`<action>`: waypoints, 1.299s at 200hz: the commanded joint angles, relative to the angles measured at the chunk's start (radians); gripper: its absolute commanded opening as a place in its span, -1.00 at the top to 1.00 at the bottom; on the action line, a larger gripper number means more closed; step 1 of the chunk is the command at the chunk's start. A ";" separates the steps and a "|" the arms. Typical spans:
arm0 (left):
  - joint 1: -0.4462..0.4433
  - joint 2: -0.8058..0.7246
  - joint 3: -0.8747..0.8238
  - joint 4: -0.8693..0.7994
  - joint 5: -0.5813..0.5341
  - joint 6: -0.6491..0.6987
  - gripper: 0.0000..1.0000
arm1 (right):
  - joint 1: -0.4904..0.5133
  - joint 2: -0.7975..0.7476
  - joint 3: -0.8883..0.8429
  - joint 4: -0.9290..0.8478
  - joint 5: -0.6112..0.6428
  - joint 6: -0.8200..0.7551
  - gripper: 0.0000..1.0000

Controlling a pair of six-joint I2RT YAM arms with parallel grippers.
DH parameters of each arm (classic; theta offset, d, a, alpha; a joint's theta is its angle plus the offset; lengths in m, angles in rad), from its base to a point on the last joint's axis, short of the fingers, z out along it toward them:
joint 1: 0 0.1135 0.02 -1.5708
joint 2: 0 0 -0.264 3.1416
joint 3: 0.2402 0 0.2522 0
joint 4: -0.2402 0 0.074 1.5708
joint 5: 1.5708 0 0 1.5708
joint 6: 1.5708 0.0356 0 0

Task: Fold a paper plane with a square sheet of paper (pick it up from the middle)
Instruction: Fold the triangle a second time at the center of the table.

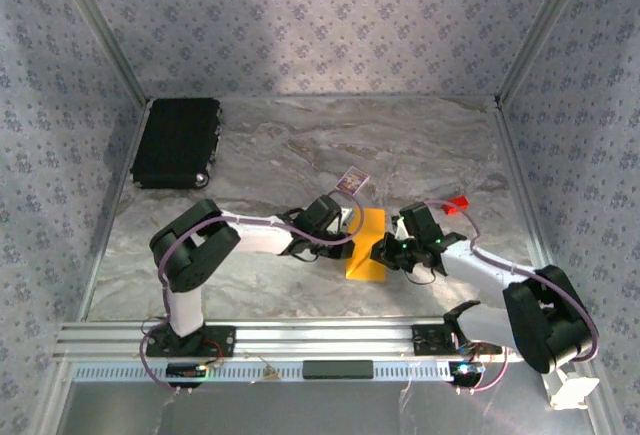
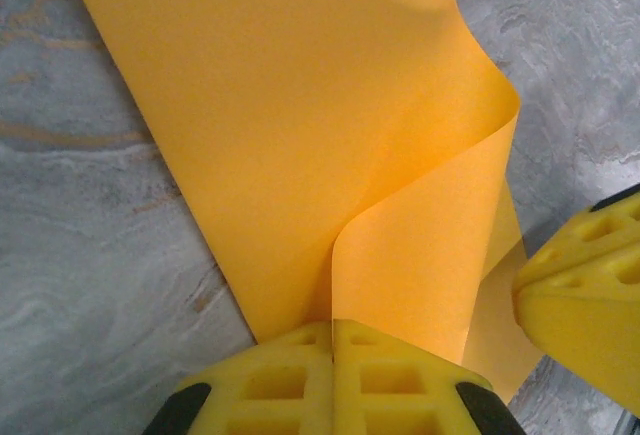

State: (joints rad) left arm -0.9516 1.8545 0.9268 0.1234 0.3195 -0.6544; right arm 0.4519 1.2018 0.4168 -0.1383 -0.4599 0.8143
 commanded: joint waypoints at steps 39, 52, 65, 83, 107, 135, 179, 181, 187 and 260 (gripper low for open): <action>-0.038 -0.042 -0.013 -0.162 -0.117 -0.095 1.00 | -0.008 -0.034 -0.009 -0.028 0.016 0.020 0.77; -0.038 -0.046 -0.014 -0.165 -0.126 -0.100 1.00 | -0.007 -0.036 -0.013 -0.013 0.008 0.026 0.77; -0.039 -0.048 -0.017 -0.162 -0.127 -0.102 1.00 | -0.006 -0.036 -0.019 0.003 -0.001 0.033 0.79; -0.039 -0.050 -0.020 -0.156 -0.125 -0.101 1.00 | -0.004 -0.035 -0.030 0.042 -0.012 0.052 0.82; -0.039 -0.045 -0.022 -0.140 -0.115 -0.095 1.00 | 0.002 -0.025 -0.038 0.086 -0.022 0.077 0.88; -0.038 -0.030 -0.015 -0.127 -0.095 -0.087 1.00 | 0.008 -0.007 -0.038 0.107 -0.027 0.090 0.90; -0.035 -0.029 -0.018 -0.122 -0.092 -0.087 1.00 | 0.012 0.004 -0.042 0.156 -0.037 0.115 0.93; -0.035 -0.029 -0.017 -0.122 -0.092 -0.088 1.00 | 0.013 0.007 -0.042 0.160 -0.038 0.118 0.93; -0.035 -0.029 -0.018 -0.122 -0.091 -0.087 1.00 | 0.014 0.014 -0.041 0.176 -0.041 0.126 0.93; -0.030 -0.026 -0.022 -0.111 -0.084 -0.087 1.00 | 0.043 0.144 0.004 0.336 -0.074 0.180 0.95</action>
State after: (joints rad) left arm -0.9840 1.8210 0.9268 0.0483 0.2394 -0.7460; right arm 0.4824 1.3117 0.3859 0.1333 -0.5133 0.9661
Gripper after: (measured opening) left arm 0.047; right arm 0.052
